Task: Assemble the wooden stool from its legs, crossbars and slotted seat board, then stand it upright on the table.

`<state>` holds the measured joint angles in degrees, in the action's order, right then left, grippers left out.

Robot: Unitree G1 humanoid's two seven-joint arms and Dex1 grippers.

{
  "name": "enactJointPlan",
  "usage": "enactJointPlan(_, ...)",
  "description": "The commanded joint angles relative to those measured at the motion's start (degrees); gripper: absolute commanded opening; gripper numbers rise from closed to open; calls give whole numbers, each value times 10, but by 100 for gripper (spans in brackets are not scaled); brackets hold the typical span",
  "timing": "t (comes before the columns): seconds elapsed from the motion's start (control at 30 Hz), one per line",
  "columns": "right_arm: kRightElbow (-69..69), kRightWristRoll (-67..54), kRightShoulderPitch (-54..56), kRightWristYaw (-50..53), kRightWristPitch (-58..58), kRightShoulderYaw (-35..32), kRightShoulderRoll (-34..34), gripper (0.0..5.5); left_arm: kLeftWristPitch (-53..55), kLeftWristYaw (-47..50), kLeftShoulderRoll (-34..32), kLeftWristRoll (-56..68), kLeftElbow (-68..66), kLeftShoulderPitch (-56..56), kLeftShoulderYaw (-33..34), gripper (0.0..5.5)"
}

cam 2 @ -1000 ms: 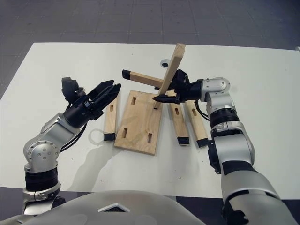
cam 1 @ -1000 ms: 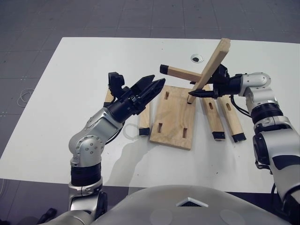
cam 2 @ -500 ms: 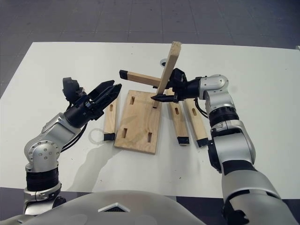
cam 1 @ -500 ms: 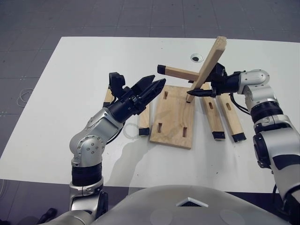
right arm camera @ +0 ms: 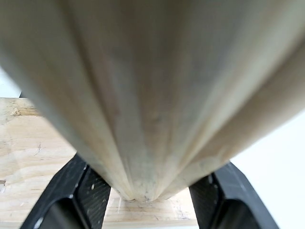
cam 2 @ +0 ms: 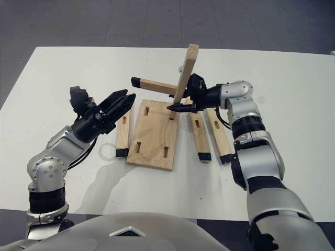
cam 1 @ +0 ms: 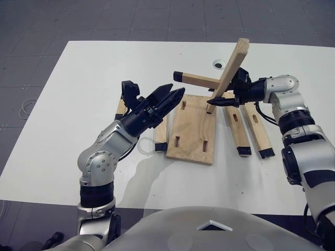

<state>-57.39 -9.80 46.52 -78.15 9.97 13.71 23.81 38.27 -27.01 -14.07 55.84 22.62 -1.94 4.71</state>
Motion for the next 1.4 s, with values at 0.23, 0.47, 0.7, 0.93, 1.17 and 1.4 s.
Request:
enactJointPlan(0.23, 39, 35, -26, 0, -42, 11, 5, 208, -3, 0, -1, -16, -3, -1, -2, 350)
enactJointPlan(0.47, 62, 33, -30, -3, -53, 5, 4, 208, -3, -3, -1, -18, -4, -2, -3, 350)
enactJointPlan(0.7, 72, 43, -30, 17, -56, -8, 2, 346, -4, -6, -2, -16, -3, 3, -1, 350)
enactJointPlan(0.93, 84, 45, -35, 25, -62, -21, 5, 362, -3, -5, -2, -17, -1, 4, -2, 350)
enactJointPlan(1.17, 164, 42, -82, -38, -104, -10, 51, 362, -4, -2, -2, -21, -6, 3, 1, 350)
enactJointPlan(1.4, 174, 56, -94, -18, -126, -16, 76, 362, 0, -17, -28, -42, -6, 7, -4, 350)
